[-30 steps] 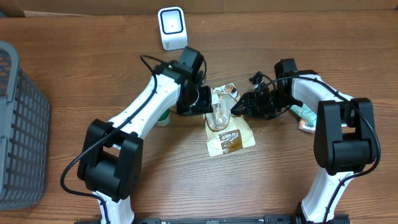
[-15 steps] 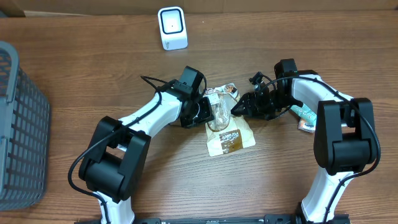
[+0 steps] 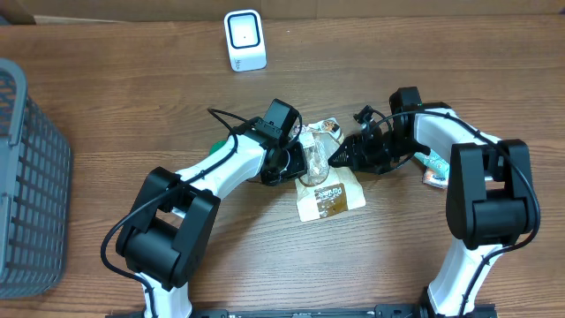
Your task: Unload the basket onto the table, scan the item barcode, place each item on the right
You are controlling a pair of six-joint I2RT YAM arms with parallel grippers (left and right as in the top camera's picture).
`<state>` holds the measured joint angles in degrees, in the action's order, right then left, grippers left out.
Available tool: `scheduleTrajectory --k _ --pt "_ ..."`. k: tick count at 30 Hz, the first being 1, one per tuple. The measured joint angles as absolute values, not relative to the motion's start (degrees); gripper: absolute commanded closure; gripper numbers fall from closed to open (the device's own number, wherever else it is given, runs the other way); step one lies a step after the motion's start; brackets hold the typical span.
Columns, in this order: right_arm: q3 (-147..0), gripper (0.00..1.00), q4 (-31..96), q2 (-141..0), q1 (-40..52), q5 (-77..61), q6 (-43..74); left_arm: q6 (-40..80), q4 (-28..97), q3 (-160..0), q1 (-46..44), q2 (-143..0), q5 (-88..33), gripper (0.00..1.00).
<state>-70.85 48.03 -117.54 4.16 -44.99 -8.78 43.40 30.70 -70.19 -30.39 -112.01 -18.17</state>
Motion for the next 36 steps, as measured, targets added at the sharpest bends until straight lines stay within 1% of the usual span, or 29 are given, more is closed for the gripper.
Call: scheduleTrajectory --k 4,9,11,13,14,18,19,24,27,32,36 --pt "-68.1 0.32 44.3 -117.1 4.2 -48.5 -8.6 43.4 30.8 -70.1 -30.4 -112.0 -17.8 0.96" --pt "-66.2 0.41 40.6 -117.1 6.4 -51.2 -7.2 43.6 30.9 -70.1 -30.4 -112.0 -17.7 0.96" --pt "-66.0 0.48 39.5 -117.1 7.9 -51.1 -6.4 43.6 30.9 -70.1 -30.4 -112.0 -17.5 0.96" --pt "-65.8 0.62 38.4 -117.2 9.6 -50.6 -5.6 43.6 31.1 -70.1 -30.4 -112.0 -17.5 0.96" --pt "-65.8 0.71 38.2 -117.2 10.2 -50.0 -5.3 43.6 31.3 -70.1 -30.4 -112.0 -17.3 0.96" --pt "-65.2 0.93 38.3 -117.4 11.0 -48.6 -4.4 43.6 31.4 -70.1 -30.4 -112.0 -17.3 0.96" --pt "-65.1 0.96 38.4 -117.5 10.9 -48.6 -4.0 43.6 31.4 -70.1 -30.4 -112.0 -17.3 0.96" --pt "-65.1 0.96 38.3 -117.5 9.0 -49.2 -2.5 43.3 31.4 -70.1 -30.3 -112.0 -17.1 0.96" --pt "-65.1 0.96 38.6 -117.5 7.4 -49.3 -1.9 41.3 34.0 -70.3 -29.4 -111.5 -17.3 0.96" --pt "-65.0 0.96 41.6 -114.5 6.3 -48.1 -3.2 34.3 46.5 -76.1 -23.7 -107.3 -19.0 0.96" --pt "-65.7 0.96 47.6 -107.9 6.4 -46.9 -5.6 27.1 58.4 -87.9 -15.8 -101.0 -19.9 0.96"
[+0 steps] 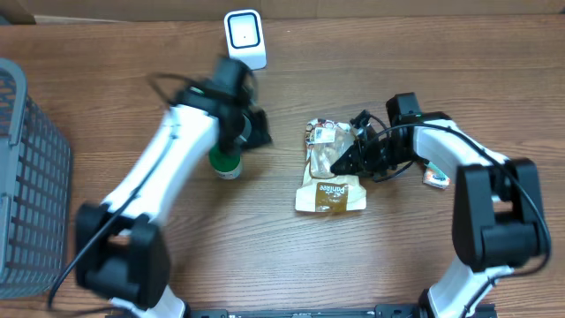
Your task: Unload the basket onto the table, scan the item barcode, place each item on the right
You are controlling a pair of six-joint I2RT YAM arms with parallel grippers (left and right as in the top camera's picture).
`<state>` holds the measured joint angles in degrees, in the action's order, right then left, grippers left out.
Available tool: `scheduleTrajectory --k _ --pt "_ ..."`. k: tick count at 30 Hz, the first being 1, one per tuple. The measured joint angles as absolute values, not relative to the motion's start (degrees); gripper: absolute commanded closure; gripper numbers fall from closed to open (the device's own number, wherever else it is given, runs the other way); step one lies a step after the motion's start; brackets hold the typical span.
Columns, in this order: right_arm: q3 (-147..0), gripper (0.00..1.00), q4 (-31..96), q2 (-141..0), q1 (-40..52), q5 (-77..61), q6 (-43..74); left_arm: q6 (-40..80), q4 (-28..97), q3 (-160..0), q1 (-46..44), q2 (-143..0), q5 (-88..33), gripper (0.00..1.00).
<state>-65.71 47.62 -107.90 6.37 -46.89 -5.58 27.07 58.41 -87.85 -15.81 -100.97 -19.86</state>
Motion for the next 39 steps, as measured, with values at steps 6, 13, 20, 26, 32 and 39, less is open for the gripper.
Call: scheduleTrajectory --k 6,13,20,26,32,39 --pt "-71.3 0.96 55.0 -100.2 6.5 -44.1 -7.7 18.6 70.4 -102.8 -6.7 -92.6 -19.9 0.96" --pt "-77.4 0.96 63.3 -94.5 11.1 -42.2 -12.9 11.3 77.8 -105.4 1.5 -91.0 -19.9 0.71" --pt "-81.1 0.96 63.0 -91.4 22.9 -35.9 -15.3 9.1 78.9 -105.4 7.1 -94.7 -19.4 0.07" --pt "-81.3 0.96 58.8 -91.3 26.3 -32.8 -11.7 9.0 79.1 -105.4 7.2 -95.6 -15.1 0.0" --pt "-86.1 0.96 59.5 -91.4 26.3 -23.1 -3.5 8.9 78.0 -105.4 7.2 -95.8 -10.0 0.0" --pt "-107.8 0.96 60.8 -98.6 26.7 -7.3 -3.0 8.8 76.0 -105.4 7.2 -95.8 -8.0 0.0"
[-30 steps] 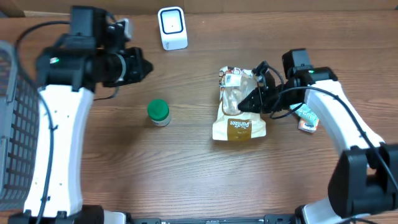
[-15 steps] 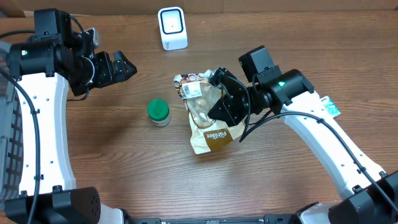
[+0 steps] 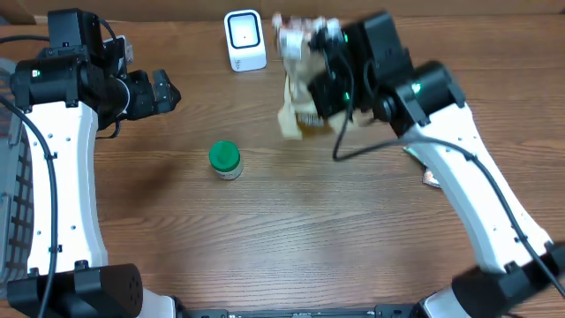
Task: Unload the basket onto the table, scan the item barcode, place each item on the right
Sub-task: 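Hold the bread bag in front of the scanner with the right gripper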
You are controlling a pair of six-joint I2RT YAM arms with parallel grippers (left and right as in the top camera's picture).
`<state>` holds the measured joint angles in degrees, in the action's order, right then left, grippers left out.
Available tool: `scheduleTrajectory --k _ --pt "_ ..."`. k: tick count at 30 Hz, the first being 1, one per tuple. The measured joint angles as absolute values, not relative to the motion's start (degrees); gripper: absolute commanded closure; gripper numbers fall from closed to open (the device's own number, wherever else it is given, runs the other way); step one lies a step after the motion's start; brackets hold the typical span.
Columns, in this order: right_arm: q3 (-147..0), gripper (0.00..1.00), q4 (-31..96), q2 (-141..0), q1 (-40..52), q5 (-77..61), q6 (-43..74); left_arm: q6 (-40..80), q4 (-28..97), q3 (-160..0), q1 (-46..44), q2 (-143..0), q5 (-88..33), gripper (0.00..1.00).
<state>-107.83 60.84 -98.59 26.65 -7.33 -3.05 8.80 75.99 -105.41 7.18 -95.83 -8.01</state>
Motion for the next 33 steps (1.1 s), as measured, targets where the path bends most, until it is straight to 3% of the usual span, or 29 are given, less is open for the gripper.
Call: scheduleTrajectory --k 7,13,21,33 --pt "-115.5 0.96 42.6 -112.5 30.7 16.6 -11.5 8.8 75.9 -105.4 7.2 -95.9 -7.8 0.0" --pt "-115.5 0.96 22.4 -124.4 34.6 34.2 -27.4 8.8 75.9 -105.4 7.2 -95.9 -7.6 0.0" --pt "-115.3 0.96 4.5 -132.7 35.6 39.9 -53.0 8.8 75.9 -105.4 7.2 -95.9 -7.4 0.0" --pt "-115.3 0.96 -14.8 -145.9 35.5 43.0 -66.9 8.8 75.9 -105.4 7.2 -95.9 -7.4 0.0"
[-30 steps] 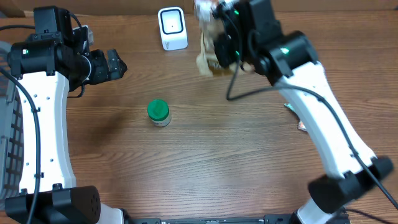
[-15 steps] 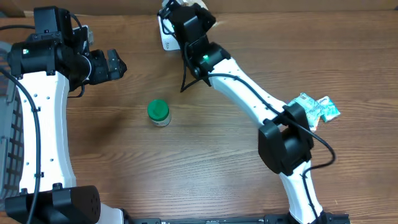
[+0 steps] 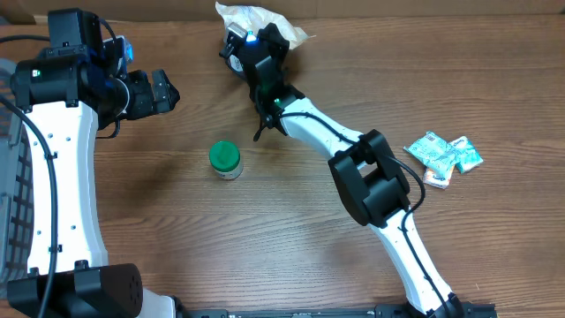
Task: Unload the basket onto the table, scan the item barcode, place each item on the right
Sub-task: 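Hold the bread bag in front of the scanner with the right gripper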
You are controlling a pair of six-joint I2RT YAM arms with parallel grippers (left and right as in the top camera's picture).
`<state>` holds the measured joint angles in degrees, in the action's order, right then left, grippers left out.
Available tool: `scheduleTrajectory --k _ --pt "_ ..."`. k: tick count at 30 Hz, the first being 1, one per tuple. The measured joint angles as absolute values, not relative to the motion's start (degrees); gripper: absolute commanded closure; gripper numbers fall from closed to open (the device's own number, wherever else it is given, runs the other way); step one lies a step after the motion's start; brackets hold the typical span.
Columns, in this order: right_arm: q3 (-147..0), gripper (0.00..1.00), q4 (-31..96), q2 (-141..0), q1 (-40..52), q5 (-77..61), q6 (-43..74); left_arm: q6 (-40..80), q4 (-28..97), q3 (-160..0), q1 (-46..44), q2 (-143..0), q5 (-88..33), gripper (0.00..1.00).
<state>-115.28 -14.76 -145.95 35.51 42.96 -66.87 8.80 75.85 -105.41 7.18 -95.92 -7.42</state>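
Note:
A crinkled tan and clear snack bag [image 3: 258, 16] hangs at the table's back edge, where my right gripper [image 3: 253, 37] is shut on it. Gripper and bag sit over the spot of the white barcode scanner, which is almost wholly hidden beneath them. A blue light glows at the gripper's wrist. My left gripper [image 3: 168, 92] is raised at the far left, open and holding nothing, well away from the bag.
A green-lidded jar [image 3: 224, 160] stands left of the middle. Several teal and white packets [image 3: 441, 154] lie at the right. A grey wire basket [image 3: 5, 203] shows at the left edge.
My right gripper has carried the bag from just right of the scanner to directly over it at the back edge. The left arm has not moved.
Both grippers were at the bag in the middle of the table. Then the left one was by the green jar while the right stayed on the bag. Later the left was drawn back far left and the right held the bag raised beside the scanner, now over it.

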Motion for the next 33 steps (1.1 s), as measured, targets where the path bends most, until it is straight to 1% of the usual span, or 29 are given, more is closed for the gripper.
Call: scheduleTrajectory --k 5,16,26,29,33 --pt "-115.3 0.96 -17.6 -147.9 35.5 44.0 -70.4 8.8 75.8 -105.4 7.2 -95.9 -7.4 0.01" --pt "-115.3 0.96 -18.3 -148.0 35.0 44.4 -71.8 8.8 75.9 -105.4 7.2 -95.9 -7.4 0.0" --pt "-115.3 0.96 -18.2 -148.0 34.9 43.9 -70.1 8.8 75.9 -105.4 7.2 -95.9 -7.4 0.0" --pt "-115.3 0.96 -18.2 -148.0 34.9 43.7 -67.9 8.8 75.9 -105.4 7.2 -95.9 -7.4 0.0" --pt "-115.3 0.96 -15.2 -147.3 34.9 43.7 -65.7 8.8 75.9 -105.4 7.2 -95.9 -7.4 0.0"
